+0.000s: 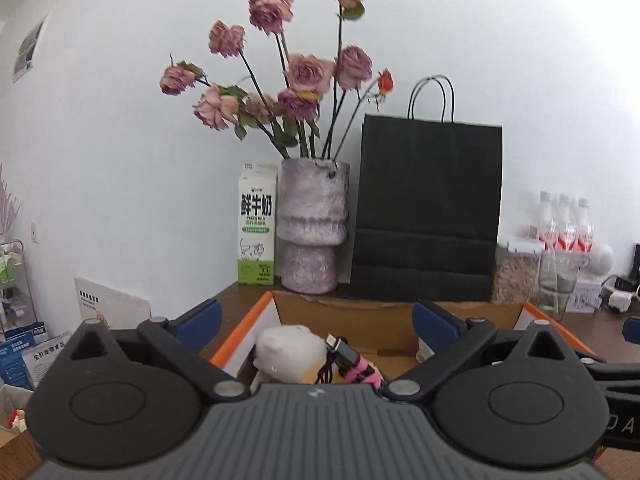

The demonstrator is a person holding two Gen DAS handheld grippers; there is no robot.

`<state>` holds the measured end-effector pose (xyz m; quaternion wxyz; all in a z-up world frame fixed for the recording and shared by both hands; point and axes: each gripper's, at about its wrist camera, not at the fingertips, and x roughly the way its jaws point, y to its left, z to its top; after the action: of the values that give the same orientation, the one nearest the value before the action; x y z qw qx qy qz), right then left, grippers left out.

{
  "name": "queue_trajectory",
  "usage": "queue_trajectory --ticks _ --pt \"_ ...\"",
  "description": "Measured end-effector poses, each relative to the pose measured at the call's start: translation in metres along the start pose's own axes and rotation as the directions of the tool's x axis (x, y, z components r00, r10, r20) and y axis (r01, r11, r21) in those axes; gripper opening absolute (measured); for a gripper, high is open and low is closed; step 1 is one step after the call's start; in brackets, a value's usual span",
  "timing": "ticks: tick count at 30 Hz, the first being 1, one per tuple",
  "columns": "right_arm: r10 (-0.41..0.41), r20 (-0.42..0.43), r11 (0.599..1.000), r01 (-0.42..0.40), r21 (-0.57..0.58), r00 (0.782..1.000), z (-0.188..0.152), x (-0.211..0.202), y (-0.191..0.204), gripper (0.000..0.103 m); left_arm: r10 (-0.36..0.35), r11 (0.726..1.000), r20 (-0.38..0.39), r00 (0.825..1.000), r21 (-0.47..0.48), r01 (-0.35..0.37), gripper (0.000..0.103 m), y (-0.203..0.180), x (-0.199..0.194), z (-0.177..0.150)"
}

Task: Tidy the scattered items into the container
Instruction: 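Carry the yellow block and small cap into the box and open both grippers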

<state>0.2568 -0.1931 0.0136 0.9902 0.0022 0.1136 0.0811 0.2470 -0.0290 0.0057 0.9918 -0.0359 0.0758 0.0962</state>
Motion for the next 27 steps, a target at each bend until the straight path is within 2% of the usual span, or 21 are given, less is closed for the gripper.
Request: queue_trajectory --ticks 4,19,25,27 --pt "0.016 0.014 1.000 -0.016 0.021 1.000 0.002 -0.009 -0.002 0.103 -0.008 0.999 0.003 1.000 -0.053 0.009 0.103 0.010 -0.004 0.002" --pt "0.054 -0.046 0.998 -0.056 -0.038 0.997 -0.011 -0.016 0.008 0.103 -0.033 0.998 -0.067 0.997 0.043 0.036 0.103 0.006 -0.015 -0.021" --pt "0.061 -0.072 0.996 -0.066 -0.058 0.996 -0.021 -0.028 0.010 0.103 -0.011 0.998 -0.071 0.997 0.061 0.015 0.103 0.019 -0.035 -0.029" --pt "0.063 -0.109 0.994 -0.072 -0.077 0.992 -0.025 -0.035 0.013 0.103 -0.007 0.998 -0.067 0.998 0.069 0.011 0.103 0.024 -0.045 -0.031"
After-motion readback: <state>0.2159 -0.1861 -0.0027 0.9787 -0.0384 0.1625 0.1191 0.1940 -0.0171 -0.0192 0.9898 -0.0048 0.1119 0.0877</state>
